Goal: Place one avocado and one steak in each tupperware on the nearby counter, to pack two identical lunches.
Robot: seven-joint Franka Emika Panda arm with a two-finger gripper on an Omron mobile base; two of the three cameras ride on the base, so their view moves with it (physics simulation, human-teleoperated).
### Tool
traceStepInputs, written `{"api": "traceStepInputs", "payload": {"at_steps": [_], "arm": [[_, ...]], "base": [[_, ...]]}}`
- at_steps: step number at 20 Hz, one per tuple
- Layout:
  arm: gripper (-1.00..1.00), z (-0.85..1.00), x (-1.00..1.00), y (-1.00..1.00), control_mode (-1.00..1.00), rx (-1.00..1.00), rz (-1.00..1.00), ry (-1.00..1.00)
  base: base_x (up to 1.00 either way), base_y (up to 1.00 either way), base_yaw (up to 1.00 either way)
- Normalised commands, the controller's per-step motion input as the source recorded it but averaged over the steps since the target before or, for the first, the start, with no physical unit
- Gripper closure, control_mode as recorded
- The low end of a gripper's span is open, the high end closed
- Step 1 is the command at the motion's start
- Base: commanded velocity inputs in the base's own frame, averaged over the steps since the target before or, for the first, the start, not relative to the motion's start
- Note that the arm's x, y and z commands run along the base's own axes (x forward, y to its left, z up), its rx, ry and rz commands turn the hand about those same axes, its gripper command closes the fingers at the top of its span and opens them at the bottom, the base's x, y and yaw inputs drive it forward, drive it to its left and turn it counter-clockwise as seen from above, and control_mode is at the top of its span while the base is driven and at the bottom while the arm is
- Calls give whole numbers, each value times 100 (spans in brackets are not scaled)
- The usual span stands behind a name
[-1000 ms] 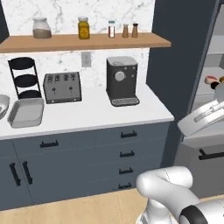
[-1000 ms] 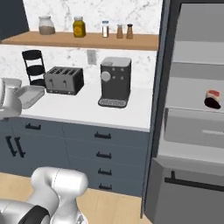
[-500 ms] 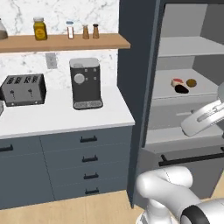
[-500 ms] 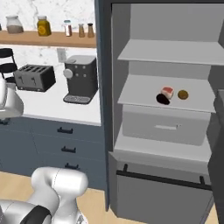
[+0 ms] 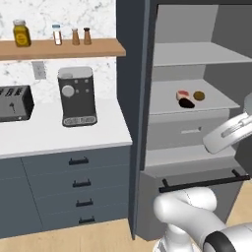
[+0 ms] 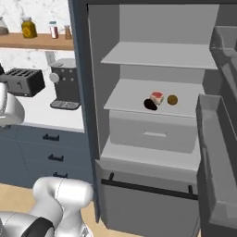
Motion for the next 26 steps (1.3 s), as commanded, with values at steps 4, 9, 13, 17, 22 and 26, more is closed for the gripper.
{"api": "traceStepInputs", "payload": {"at_steps": [4, 9, 13, 17, 22, 26], "arm": [[-100, 0, 0, 0, 100, 0, 0, 0], [-100, 0, 0, 0, 100, 0, 0, 0], [-100, 0, 0, 0, 100, 0, 0, 0], [-100, 0, 0, -6, -100, 6, -1, 0], [-100, -37, -20, -51, -100, 17, -1, -1], [-100, -51, 11, -70, -100, 0, 5, 0]], "base": [[33, -50, 0], [47, -34, 0], [55, -13, -1], [17, -13, -4], [0, 0, 0], [0, 0, 0]]}}
